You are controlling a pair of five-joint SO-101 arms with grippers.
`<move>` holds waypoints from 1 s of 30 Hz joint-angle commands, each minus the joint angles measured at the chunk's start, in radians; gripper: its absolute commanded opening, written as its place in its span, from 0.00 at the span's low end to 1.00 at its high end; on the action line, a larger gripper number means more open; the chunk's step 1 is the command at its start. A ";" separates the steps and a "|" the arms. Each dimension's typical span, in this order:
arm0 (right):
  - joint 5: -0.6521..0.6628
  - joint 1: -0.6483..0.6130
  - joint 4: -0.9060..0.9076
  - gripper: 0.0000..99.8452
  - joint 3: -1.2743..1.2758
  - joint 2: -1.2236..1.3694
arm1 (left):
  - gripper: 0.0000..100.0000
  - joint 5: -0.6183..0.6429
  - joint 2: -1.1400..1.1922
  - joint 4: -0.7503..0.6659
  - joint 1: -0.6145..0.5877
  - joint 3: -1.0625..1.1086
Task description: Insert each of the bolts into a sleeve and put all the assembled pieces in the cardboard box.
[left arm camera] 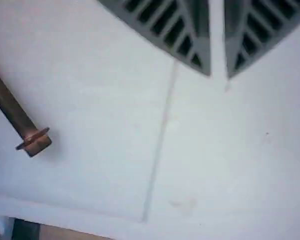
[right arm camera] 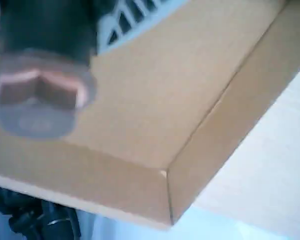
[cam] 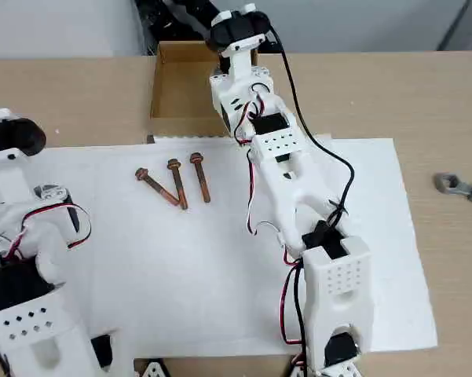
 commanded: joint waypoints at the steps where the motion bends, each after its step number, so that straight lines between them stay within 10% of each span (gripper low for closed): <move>1: -0.009 -0.002 0.008 0.14 -0.069 -0.024 | 0.01 0.000 -0.005 -0.025 -0.008 -0.004; 30: 0.074 -0.018 0.418 0.00 -0.066 -0.093 | 0.01 0.000 -0.005 -0.020 -0.008 -0.004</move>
